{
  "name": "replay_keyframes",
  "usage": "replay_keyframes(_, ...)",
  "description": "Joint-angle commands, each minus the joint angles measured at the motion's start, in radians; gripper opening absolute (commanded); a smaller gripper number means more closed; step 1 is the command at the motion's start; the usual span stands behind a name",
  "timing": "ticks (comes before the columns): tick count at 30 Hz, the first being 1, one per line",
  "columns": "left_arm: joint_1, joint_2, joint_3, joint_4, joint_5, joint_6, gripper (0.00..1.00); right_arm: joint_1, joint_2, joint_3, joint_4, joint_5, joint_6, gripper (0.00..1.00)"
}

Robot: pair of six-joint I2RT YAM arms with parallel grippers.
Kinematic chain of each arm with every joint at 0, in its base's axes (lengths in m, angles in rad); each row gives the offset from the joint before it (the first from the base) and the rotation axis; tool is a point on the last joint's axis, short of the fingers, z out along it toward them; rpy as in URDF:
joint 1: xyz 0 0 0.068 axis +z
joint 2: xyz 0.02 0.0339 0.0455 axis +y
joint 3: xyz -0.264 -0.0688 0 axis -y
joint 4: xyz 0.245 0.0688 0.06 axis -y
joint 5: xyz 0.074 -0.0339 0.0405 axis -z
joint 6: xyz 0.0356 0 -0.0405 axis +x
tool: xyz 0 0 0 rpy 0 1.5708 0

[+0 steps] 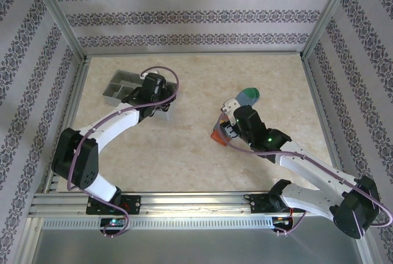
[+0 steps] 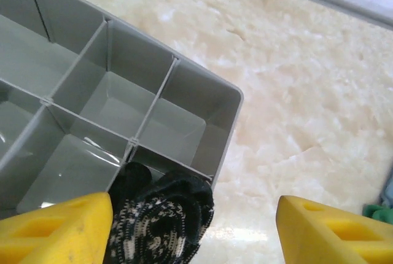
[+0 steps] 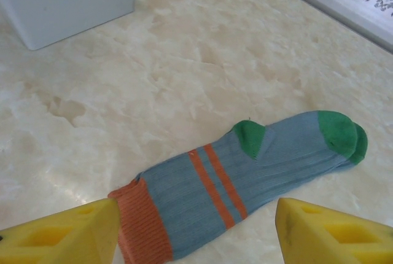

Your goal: Roll the socks

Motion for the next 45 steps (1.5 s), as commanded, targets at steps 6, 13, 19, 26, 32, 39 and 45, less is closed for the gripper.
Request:
replay_keyframes(6,0.101,0.044,0.094,-0.188,0.211,-0.14,0.4,-0.072,0.06,0.027,0.005,-0.068,0.095,0.57)
replay_keyframes(13,0.101,0.119,0.121,-0.208,0.284,-0.163,0.28,-0.203,0.156,0.044,-0.042,-0.148,0.206,0.47)
replay_keyframes(19,0.105,0.217,0.166,-0.218,0.261,-0.143,0.22,-0.265,0.24,0.05,-0.005,-0.237,0.26,0.42)
replay_keyframes(26,0.109,0.255,0.191,-0.253,0.23,-0.128,0.17,-0.274,0.367,0.095,0.005,-0.283,0.297,0.36)
replay_keyframes(32,0.11,0.16,0.199,-0.298,0.192,-0.14,0.37,-0.275,0.46,0.118,0.011,-0.328,0.334,0.32)
replay_keyframes(39,0.098,-0.006,0.162,-0.352,0.216,-0.208,0.57,-0.239,0.63,0.13,0.051,-0.464,0.375,0.32)
replay_keyframes(45,0.07,-0.136,0.01,-0.329,0.279,-0.284,0.52,-0.068,0.82,0.247,0.019,-0.592,0.337,0.31)
